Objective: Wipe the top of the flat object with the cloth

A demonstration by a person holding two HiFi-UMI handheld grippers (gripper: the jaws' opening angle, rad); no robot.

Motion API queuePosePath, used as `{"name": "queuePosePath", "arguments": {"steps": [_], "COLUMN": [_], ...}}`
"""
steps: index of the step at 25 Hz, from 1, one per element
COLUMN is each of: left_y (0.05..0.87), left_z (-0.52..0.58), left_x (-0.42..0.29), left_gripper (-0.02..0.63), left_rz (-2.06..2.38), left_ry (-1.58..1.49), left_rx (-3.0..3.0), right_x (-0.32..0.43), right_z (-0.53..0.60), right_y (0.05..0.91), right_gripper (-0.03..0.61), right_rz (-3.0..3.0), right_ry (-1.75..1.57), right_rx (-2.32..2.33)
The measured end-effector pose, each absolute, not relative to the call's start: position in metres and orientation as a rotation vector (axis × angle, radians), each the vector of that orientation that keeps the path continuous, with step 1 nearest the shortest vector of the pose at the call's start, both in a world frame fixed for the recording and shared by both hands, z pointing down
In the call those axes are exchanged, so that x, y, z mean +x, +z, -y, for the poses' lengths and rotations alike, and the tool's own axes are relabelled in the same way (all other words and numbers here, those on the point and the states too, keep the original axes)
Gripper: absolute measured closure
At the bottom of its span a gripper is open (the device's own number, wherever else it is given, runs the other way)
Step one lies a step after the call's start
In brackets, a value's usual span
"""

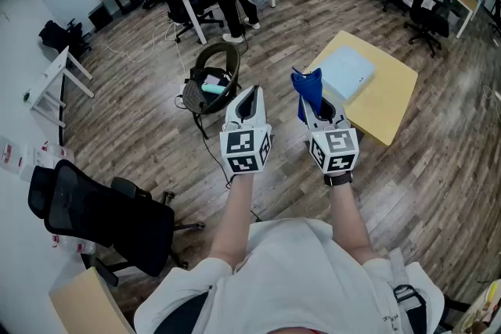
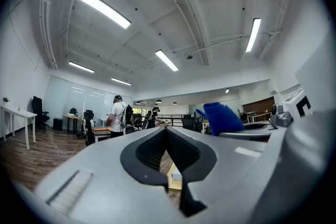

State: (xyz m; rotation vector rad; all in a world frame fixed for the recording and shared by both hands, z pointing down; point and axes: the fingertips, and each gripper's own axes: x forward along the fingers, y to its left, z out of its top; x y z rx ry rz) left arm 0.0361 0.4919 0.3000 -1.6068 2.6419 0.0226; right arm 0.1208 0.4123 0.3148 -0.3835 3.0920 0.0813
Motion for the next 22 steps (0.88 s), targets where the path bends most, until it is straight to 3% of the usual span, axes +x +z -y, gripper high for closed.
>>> {"name": "queuePosePath", "arguments": {"steps": [13, 22], "left_y": [0.328, 0.347], "left_z": [-0.42, -0.319], "left_x": [0.042, -0.033], "left_gripper": [0.607, 0.607], "left_rz": [-2.658, -2.611], "left_ry": [-0.005, 0.01], "left_rx": [-1.639, -1.743], "right_x": [0.129, 0.064], "right_z": [-0.337, -0.251], "right_y": [0.34, 0.371], "right_gripper": [0.525, 0.525], "right_rz": [-3.083, -3.116], "right_ry": [-0.044, -0.053], "right_rx": [-0.375, -0.472]}}
